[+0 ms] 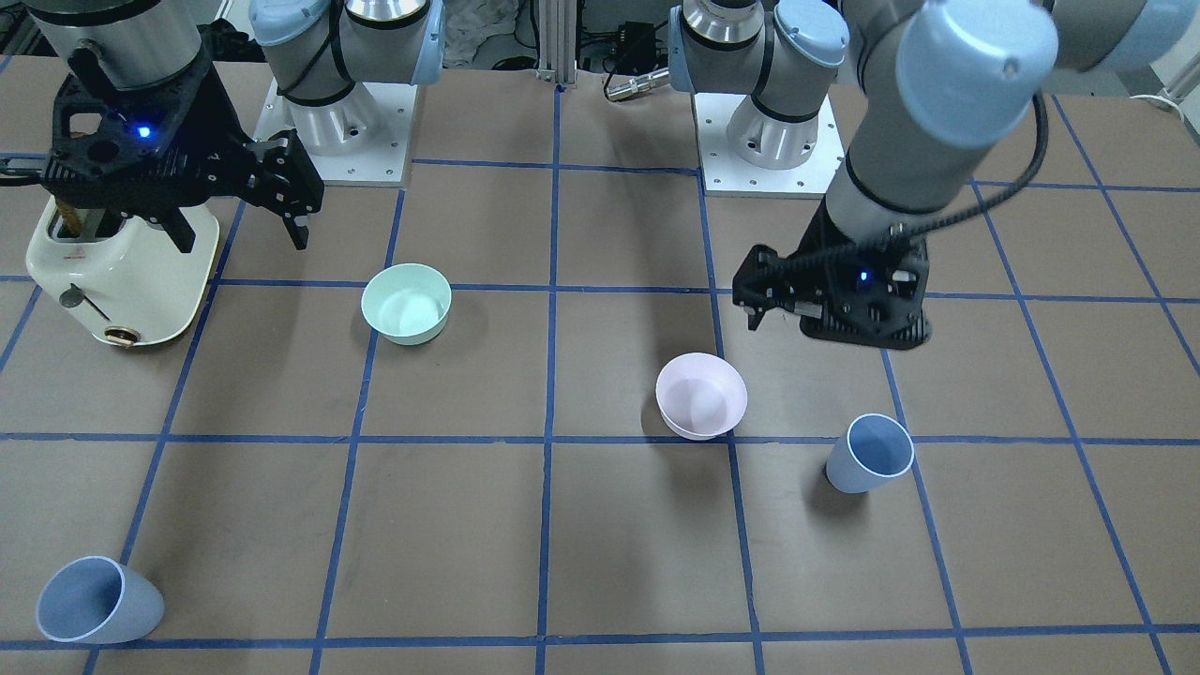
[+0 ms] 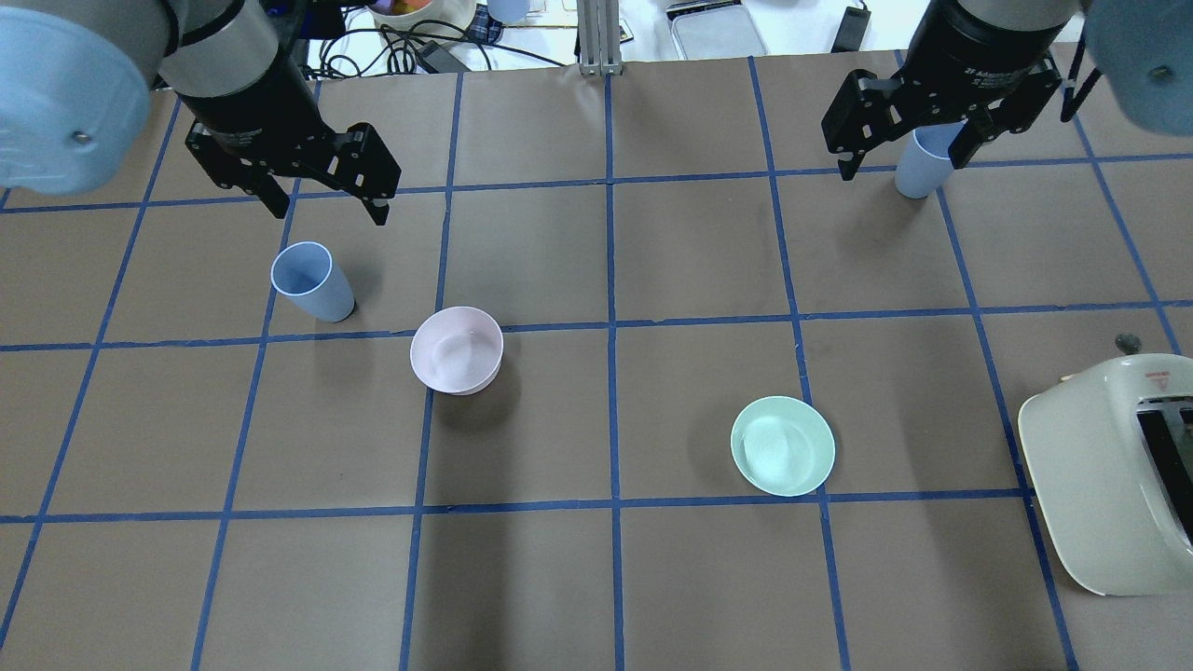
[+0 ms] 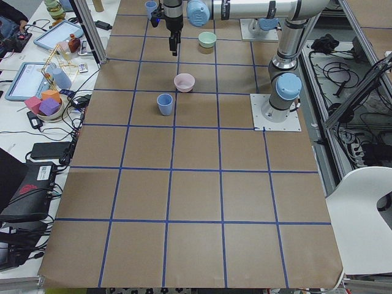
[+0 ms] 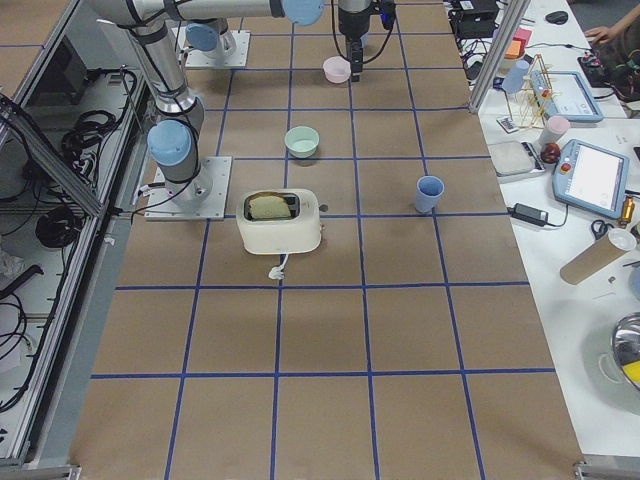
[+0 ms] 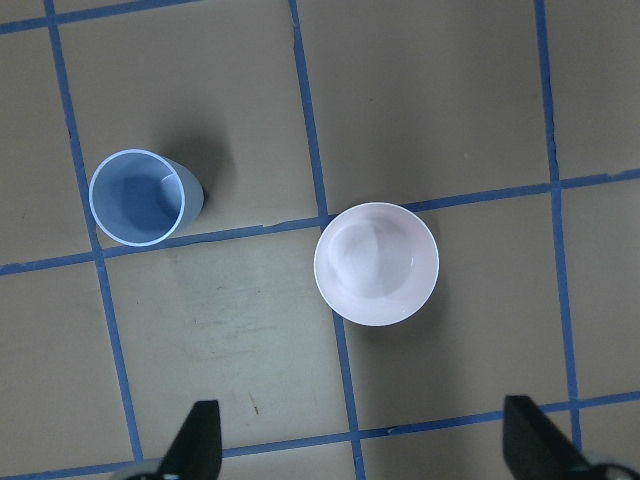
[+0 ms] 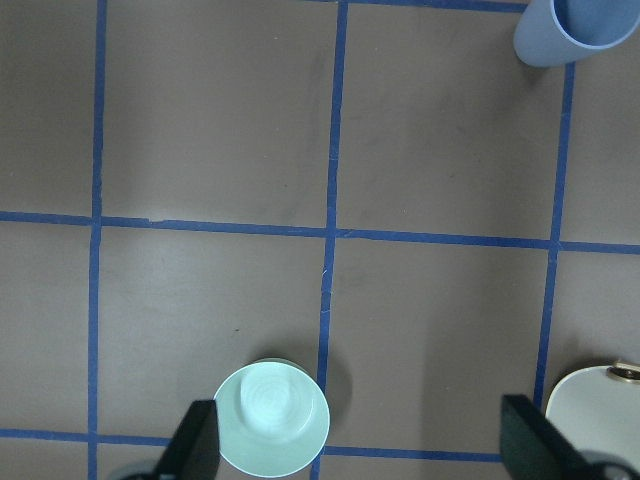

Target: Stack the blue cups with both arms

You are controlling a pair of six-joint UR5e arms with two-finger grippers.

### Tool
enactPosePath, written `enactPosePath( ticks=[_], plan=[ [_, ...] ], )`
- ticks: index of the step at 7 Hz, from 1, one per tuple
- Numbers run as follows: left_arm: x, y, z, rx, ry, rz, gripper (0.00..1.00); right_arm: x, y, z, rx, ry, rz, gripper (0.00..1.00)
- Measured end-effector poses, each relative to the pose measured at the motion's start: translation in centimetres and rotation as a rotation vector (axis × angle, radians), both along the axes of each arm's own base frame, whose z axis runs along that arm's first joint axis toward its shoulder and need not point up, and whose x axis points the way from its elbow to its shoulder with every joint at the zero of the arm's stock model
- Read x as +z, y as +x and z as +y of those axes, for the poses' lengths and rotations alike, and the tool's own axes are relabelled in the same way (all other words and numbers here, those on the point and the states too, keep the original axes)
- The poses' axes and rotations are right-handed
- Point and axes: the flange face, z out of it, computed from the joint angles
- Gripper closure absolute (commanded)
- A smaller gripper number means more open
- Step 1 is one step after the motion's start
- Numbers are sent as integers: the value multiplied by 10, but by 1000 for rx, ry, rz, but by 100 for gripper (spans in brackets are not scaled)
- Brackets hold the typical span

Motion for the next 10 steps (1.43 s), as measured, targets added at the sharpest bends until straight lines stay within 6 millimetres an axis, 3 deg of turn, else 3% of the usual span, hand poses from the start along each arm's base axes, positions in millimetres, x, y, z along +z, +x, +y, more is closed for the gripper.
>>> enactPosePath(
  ticks=[2,3,5,6,7,9,10],
  plan=[
    [-81,34,-53,41,15,-56,0,0,0,0,0,1,0,0],
    [-114,53,-63,62,49,-104,11,-1,0,0,0,2,0,0],
    [-153,74,-60,82,113,-157,91,-1,0,0,0,2,0,0],
    [-164,82,-55,91,135,-160,100,-1,0,0,1,2,0,0],
    [-169,87,-52,93,145,-159,100,-2,0,0,1,3,0,0],
    [-167,88,-54,93,136,-154,100,-2,1,0,1,4,0,0],
    [-155,81,-57,91,111,-138,100,-2,1,0,1,5,0,0]
  ],
)
